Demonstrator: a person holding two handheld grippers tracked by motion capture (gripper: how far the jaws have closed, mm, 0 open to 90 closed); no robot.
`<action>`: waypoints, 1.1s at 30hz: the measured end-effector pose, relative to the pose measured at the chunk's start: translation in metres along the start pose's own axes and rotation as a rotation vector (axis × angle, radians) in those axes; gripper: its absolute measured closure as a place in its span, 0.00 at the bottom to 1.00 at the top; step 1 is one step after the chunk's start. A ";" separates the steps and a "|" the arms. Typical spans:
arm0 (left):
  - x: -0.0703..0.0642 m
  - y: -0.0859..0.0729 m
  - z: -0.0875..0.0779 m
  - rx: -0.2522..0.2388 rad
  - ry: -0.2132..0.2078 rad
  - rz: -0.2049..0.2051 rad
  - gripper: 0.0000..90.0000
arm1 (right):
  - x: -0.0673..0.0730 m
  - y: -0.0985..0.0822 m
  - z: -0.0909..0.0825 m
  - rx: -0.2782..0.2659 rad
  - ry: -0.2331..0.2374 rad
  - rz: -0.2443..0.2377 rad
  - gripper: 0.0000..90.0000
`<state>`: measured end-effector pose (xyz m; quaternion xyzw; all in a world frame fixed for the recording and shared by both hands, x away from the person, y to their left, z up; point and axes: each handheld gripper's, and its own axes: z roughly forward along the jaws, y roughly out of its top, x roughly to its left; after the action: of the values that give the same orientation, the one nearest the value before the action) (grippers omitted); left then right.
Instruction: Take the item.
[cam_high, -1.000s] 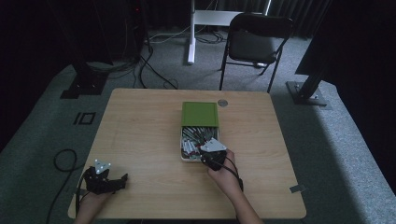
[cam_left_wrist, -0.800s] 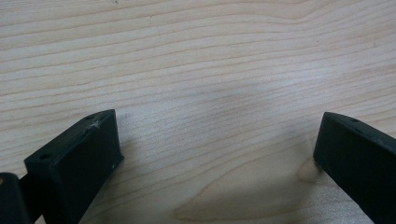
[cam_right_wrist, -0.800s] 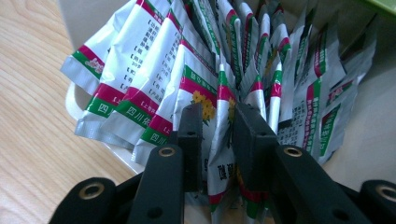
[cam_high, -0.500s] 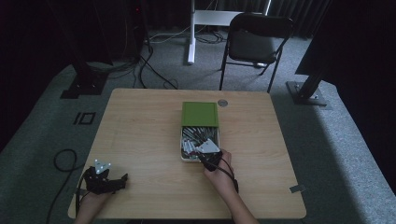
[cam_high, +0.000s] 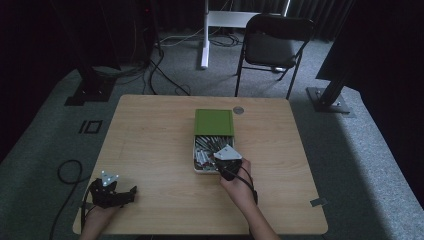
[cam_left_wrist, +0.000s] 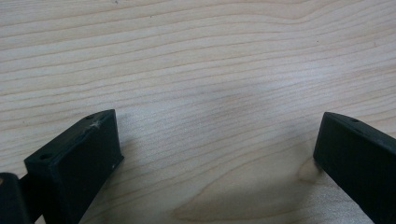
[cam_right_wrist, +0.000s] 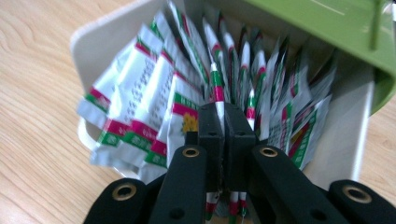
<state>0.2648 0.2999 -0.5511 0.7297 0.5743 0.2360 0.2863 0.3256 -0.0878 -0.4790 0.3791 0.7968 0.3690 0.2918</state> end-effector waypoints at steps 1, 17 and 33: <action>0.000 0.000 0.000 0.000 0.000 0.000 0.02 | 0.000 0.002 -0.002 -0.005 0.006 0.003 0.98; 0.000 0.000 0.000 0.001 0.000 0.002 0.02 | -0.021 0.043 -0.045 -0.170 0.048 0.081 0.98; 0.000 0.000 0.000 0.000 0.000 0.002 0.02 | -0.075 0.029 -0.067 -0.168 -0.096 0.136 0.98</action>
<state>0.2649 0.3001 -0.5511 0.7302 0.5736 0.2364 0.2861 0.3273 -0.1610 -0.4043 0.4238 0.7205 0.4348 0.3349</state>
